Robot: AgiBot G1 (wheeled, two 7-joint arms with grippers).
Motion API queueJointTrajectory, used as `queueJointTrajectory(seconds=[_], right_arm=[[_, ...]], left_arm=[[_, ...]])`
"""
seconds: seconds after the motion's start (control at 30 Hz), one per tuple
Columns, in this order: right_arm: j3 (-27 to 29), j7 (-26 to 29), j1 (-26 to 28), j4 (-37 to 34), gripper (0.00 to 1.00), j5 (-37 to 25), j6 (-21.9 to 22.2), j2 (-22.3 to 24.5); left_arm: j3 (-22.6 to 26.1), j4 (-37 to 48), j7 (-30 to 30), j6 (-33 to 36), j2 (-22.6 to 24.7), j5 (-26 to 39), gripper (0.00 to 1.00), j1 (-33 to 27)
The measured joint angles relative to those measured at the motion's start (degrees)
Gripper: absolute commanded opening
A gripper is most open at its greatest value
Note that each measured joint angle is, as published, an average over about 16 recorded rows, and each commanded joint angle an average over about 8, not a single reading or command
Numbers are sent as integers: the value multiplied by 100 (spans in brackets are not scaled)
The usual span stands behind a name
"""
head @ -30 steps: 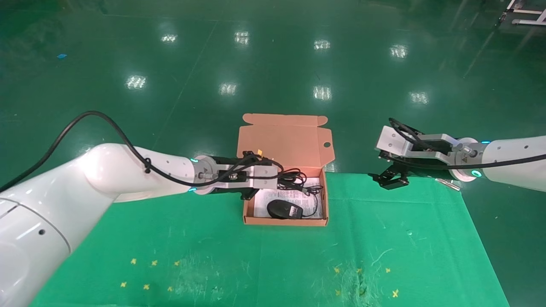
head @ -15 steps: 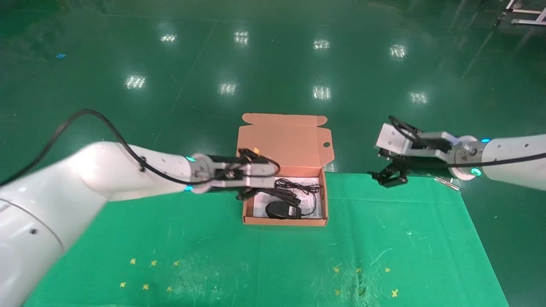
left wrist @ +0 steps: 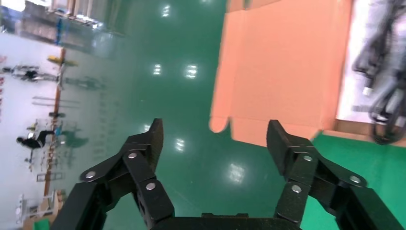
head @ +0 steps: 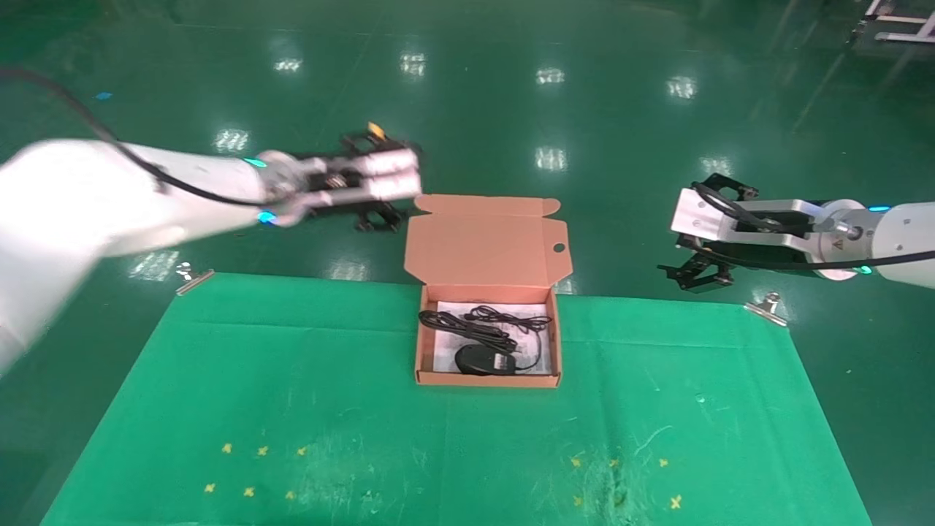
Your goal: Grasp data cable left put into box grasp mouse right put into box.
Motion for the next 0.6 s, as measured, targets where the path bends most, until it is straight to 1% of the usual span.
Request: queueJointTrajectory(seconds=[0.17,0.6], right_arm=[[326,53,-255,207,100,286,-300,106],[1411,250,-1097,818,100,1268,-1273,403]], left_arm=[[-305,-299,-192,340,-281,-317,100,243],[-1254,-1279,-759,1469,-1134,-1316,100,1091]])
